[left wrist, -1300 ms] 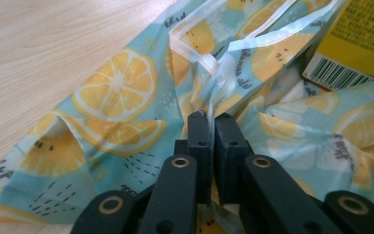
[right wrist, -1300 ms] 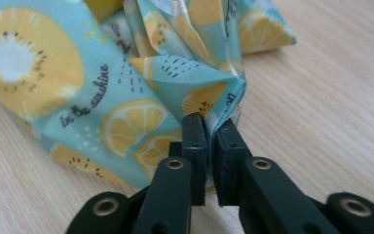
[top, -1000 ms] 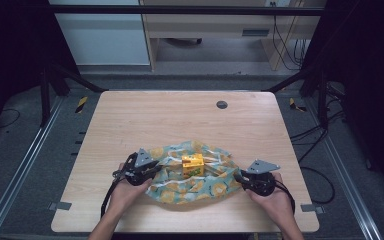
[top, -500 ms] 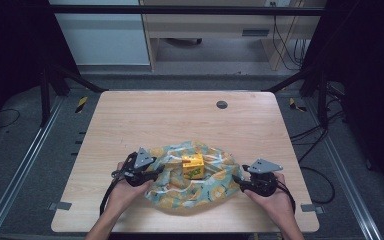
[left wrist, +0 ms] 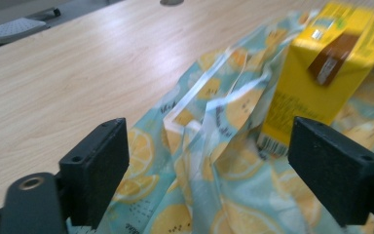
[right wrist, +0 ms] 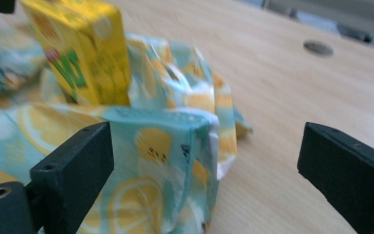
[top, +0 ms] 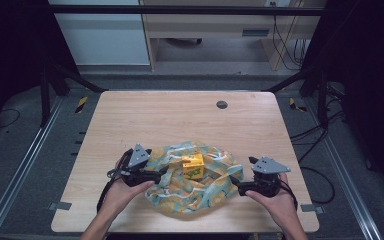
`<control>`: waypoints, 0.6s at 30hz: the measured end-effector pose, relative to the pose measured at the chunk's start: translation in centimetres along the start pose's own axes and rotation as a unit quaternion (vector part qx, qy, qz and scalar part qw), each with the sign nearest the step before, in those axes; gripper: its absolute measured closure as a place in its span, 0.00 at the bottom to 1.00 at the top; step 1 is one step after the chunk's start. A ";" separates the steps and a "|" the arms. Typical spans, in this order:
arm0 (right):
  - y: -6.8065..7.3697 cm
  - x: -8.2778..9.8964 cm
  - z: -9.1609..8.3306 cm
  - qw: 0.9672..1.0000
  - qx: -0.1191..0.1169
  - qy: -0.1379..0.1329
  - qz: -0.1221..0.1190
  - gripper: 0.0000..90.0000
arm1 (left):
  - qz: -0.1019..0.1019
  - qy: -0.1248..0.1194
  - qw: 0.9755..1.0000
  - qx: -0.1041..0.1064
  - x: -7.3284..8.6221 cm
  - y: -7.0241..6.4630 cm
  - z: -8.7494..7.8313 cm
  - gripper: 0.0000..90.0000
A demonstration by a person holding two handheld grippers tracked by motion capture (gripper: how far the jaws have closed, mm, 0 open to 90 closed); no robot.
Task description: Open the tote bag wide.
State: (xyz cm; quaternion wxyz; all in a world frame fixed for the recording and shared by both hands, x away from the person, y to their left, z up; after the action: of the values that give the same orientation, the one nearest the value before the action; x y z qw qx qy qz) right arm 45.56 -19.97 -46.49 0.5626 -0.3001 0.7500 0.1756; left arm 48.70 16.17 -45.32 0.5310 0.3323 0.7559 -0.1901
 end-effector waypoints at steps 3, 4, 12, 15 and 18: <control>-0.1 -1.1 -1.0 1.000 -0.004 -0.031 -0.005 0.06 | 0.005 -0.005 1.000 -0.001 -0.7 0.0 -0.9 0.13; -0.3 -1.5 -1.7 0.999 -0.002 -0.039 -0.007 0.05 | 0.008 -0.006 1.000 -0.002 -0.9 0.0 -1.2 0.13; -2.2 -1.3 -3.3 0.998 0.053 -0.034 0.005 0.04 | 0.008 0.004 0.999 -0.041 -0.7 2.0 -4.0 0.10; -3.3 -0.8 -3.5 0.996 0.090 -0.017 0.023 0.05 | 0.002 0.013 0.998 -0.058 0.1 3.2 -5.0 0.09; -4.3 -0.4 -3.4 0.992 0.123 -0.002 0.038 0.07 | -0.009 0.015 0.997 -0.071 1.0 4.1 -5.9 0.08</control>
State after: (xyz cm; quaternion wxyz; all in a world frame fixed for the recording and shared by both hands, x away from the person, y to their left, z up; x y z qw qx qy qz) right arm 45.91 -25.21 -44.79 0.5893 -0.1993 0.7759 0.1043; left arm 47.41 23.15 -43.85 0.5403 0.2903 0.7780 -0.1358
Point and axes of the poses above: each handheld gripper's, and its own axes: z roughly forward along the jaws, x roughly out of its underside, y roughly to its left, the point moved 3 cm from there along z, roughly forward along the jaws, and after that the axes turned 9 degrees about -y, right-handed, at the moved point
